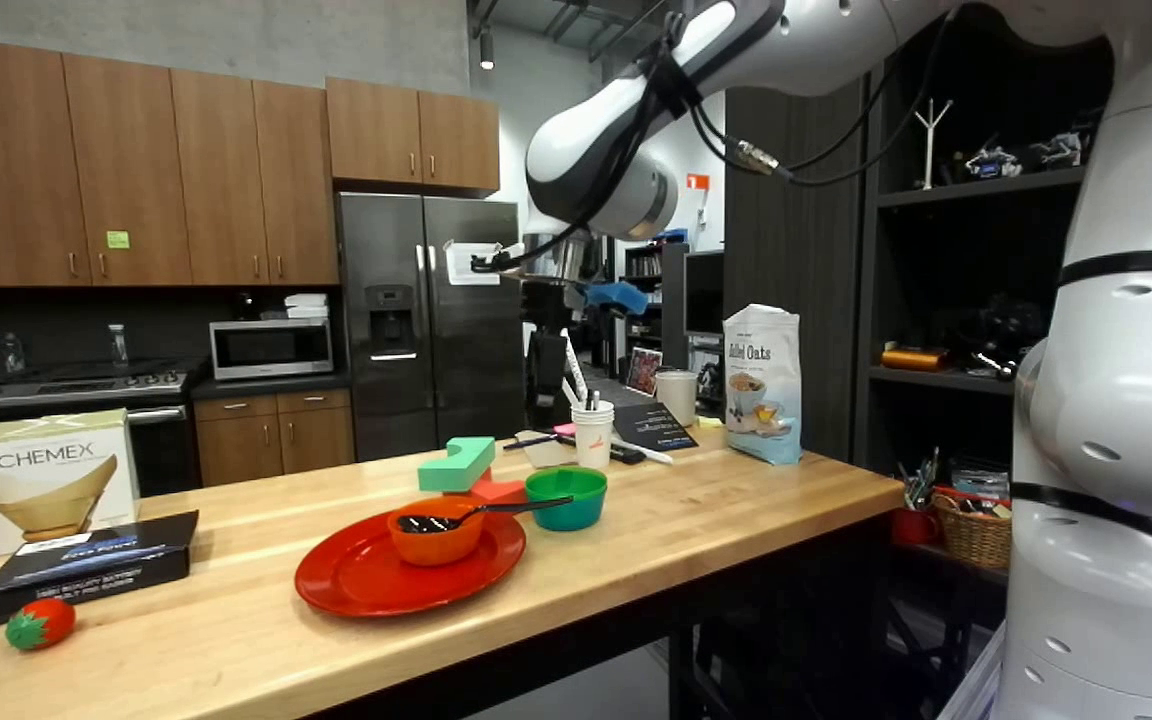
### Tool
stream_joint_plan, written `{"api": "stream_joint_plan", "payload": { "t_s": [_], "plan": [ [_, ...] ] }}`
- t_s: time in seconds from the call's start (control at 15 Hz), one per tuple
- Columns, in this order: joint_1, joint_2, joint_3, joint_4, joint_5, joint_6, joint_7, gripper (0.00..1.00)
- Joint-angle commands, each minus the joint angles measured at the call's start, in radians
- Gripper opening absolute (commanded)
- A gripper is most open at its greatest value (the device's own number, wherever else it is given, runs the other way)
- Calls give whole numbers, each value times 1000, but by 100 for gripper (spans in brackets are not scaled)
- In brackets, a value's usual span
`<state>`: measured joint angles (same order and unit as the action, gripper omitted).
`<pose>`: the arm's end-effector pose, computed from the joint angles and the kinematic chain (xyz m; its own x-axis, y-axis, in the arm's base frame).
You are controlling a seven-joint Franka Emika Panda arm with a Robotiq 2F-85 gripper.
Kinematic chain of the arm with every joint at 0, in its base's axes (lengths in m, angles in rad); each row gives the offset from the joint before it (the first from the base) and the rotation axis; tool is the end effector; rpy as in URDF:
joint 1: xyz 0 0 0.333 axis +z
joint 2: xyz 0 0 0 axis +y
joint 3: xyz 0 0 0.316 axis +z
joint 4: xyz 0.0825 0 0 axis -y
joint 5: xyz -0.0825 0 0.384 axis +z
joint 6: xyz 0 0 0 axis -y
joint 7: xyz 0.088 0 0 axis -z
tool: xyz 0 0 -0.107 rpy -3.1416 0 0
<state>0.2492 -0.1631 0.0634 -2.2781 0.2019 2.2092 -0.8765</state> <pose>0.4729 0.1605 0.4321 0.4704 0.8643 0.1782 0.8810 -0.4716 -0.0383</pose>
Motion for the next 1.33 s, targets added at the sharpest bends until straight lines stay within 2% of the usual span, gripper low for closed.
{"api": "stream_joint_plan", "payload": {
  "t_s": [0.0,0.4,0.8,1.07,1.27],
  "plan": [
    [-9,43,36,4,-11,14,-2,100],
    [-19,112,73,21,-54,-1,6,100],
    [-28,152,89,50,-220,1,5,100],
    [-36,176,88,72,-239,3,9,100],
    [-49,194,85,81,-207,13,16,100]
  ]
}}
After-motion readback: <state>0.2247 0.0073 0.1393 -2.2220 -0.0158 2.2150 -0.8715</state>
